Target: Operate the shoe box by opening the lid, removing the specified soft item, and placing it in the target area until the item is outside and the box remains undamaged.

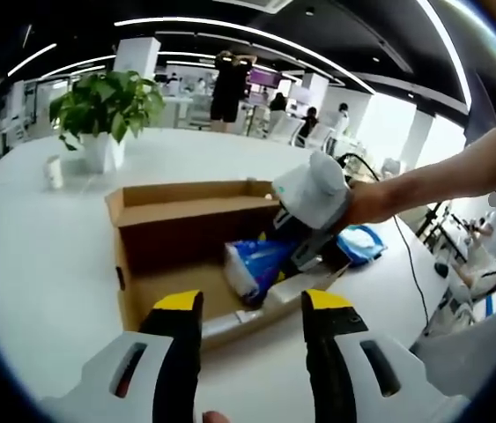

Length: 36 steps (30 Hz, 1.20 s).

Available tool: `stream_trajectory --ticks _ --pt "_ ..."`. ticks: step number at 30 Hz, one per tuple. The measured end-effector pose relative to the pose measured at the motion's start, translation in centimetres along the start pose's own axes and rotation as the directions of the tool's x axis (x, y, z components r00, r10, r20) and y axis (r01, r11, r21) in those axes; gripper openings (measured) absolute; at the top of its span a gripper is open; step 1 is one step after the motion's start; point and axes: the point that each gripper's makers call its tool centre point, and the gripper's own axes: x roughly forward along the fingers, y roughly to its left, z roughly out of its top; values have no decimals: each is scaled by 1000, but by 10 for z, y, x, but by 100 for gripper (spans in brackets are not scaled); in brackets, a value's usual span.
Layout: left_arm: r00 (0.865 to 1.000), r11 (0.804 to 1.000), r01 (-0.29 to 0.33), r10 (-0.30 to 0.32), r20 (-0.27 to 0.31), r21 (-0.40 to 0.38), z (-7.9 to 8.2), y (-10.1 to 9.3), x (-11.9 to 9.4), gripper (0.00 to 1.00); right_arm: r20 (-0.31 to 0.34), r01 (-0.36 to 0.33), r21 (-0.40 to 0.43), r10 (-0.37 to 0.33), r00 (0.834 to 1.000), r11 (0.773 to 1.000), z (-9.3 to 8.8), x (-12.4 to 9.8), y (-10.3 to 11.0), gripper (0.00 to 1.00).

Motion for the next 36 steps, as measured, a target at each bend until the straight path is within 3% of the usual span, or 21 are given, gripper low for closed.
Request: stream_trajectory --ticks 9,15,36 --pt "1000 1000 0 0 -1 5 1 -1 0 46 38 5 46 -7 999 999 8 -12 -3 30" --pt "1000 1000 8 -8 -7 8 0 -1 2 46 62 10 51 -13 998 999 19 -24 2 30" --pt "999 999 31 -30 -21 31 -3 -14 3 47 132 61 74 -70 989 995 40 -72 -10 30"
